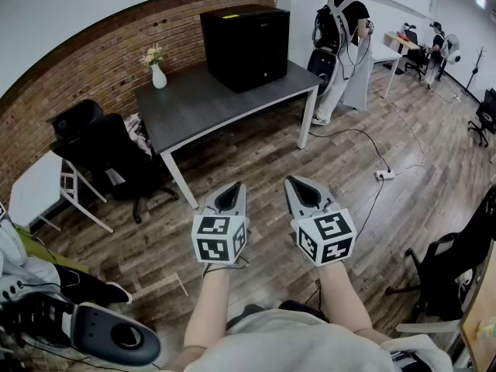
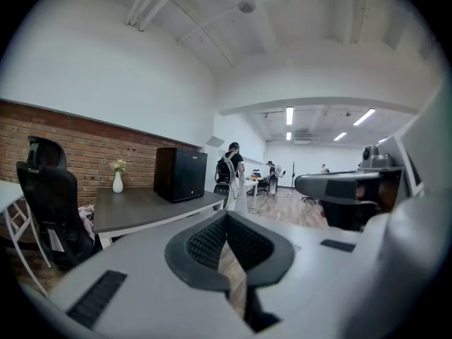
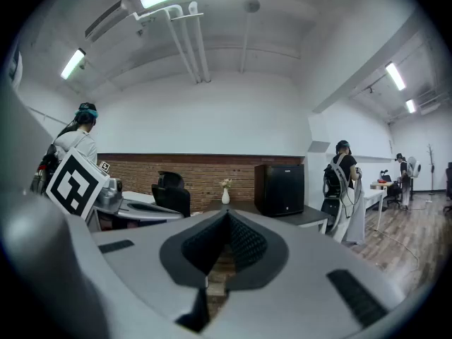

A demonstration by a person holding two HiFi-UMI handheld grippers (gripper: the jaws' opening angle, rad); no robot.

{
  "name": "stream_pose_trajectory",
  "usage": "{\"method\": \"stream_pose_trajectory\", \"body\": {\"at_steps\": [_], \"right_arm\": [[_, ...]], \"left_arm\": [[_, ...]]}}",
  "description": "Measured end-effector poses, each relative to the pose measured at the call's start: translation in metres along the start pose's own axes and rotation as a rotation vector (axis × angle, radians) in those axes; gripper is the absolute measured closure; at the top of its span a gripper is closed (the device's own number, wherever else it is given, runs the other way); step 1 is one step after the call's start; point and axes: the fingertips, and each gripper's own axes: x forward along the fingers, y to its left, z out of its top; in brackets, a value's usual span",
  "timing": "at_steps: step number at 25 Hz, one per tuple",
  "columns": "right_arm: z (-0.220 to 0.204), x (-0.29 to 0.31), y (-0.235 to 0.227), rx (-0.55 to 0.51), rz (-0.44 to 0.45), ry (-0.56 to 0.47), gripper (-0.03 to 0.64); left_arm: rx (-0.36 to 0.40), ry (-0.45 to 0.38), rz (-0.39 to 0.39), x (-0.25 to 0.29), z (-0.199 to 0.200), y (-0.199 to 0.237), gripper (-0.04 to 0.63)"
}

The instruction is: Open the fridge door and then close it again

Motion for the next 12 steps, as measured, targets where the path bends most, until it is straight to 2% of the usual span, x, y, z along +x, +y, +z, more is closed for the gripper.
{"method": "stream_pose_trajectory", "body": {"at_steps": [3,5,9,12], "right_arm": [[-0.015,-0.037,-0.014,-0.009,0.001,-0.002,0.620],[-0.020,-0.043,-0.017,-0.011,0.004,0.006,0.620],[-0.004,-0.004,-0.007,-0.014,-0.004,0.019,0.620],[0.005,0.005,-0.004,0.003,-0.015,-0.012,0.620]], "left_arm": [[0.012,-0.007,-0.003,-0.006,-0.012,-0.043,0.589],[0.022,-0.008,-0.006,-0.006,-0.013,-0.052,0.589],[0.028,0.000,-0.020,0.005,0.005,-0.016,0.589],[0.022,-0.011,-0.021,0.007,0.012,-0.007,0.589]]}}
